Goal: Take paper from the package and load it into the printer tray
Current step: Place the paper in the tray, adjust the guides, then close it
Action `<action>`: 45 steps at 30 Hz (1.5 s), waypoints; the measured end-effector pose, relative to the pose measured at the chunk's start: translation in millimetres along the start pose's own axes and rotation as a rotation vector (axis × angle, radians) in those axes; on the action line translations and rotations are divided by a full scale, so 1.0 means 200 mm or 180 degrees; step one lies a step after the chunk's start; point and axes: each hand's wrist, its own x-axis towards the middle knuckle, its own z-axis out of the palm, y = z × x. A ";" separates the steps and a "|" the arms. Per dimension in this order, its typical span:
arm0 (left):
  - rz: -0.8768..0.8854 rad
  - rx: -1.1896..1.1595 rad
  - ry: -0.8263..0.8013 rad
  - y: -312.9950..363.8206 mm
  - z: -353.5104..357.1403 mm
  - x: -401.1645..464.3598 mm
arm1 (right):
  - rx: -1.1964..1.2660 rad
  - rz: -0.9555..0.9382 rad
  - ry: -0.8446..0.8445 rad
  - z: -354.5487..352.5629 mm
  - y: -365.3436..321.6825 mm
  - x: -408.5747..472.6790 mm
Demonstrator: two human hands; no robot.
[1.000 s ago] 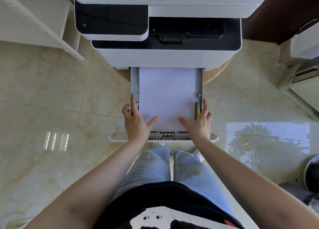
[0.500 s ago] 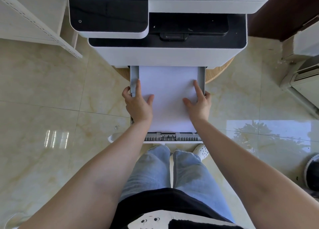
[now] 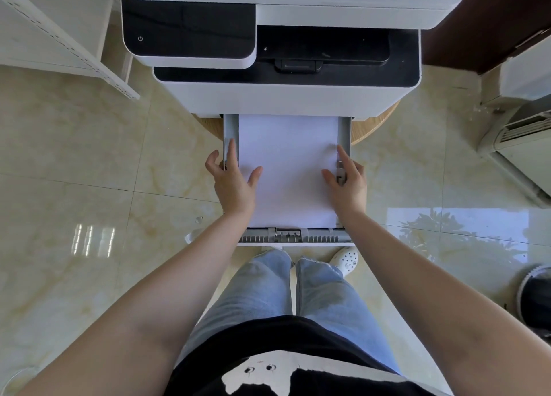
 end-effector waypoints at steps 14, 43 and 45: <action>-0.0022 -0.0254 0.0092 -0.21 -0.16 -0.28 | 0.0305 0.0359 0.0167 -0.12 0.10 -0.20; -0.1728 -0.2026 0.0352 -0.11 -0.14 -0.23 | 0.0027 0.0823 0.0371 -0.07 0.09 -0.21; -0.1698 -0.2028 0.0346 -0.11 -0.14 -0.23 | 0.0003 0.0816 0.0377 -0.07 0.08 -0.20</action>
